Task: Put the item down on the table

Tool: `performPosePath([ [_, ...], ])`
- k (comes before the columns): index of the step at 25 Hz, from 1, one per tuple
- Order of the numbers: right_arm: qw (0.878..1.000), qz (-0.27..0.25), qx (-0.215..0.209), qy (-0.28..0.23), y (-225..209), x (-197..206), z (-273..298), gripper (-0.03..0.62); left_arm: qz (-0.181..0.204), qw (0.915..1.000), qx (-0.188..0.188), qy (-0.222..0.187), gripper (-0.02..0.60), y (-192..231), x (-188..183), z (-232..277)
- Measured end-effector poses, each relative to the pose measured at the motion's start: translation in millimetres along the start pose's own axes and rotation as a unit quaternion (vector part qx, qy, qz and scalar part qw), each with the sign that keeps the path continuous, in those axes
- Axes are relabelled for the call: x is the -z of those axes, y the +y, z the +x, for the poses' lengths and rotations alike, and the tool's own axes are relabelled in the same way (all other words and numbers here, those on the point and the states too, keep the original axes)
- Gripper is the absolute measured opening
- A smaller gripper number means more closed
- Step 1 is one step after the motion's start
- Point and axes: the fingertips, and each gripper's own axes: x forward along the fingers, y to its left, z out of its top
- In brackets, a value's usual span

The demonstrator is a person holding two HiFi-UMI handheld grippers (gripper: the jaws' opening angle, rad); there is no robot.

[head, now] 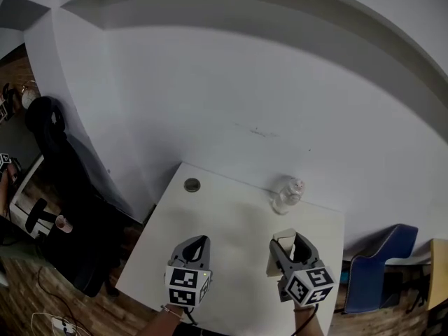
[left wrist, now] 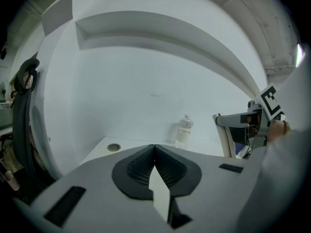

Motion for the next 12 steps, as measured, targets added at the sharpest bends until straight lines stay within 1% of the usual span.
performPosePath([
  [12, 0.996, -0.058, -0.047, 0.044, -19.9, 24.6, 38.2, 0.297, -0.014, 0.9993, -0.031, 0.014, 0.017, 16.0, 25.7, 9.2],
])
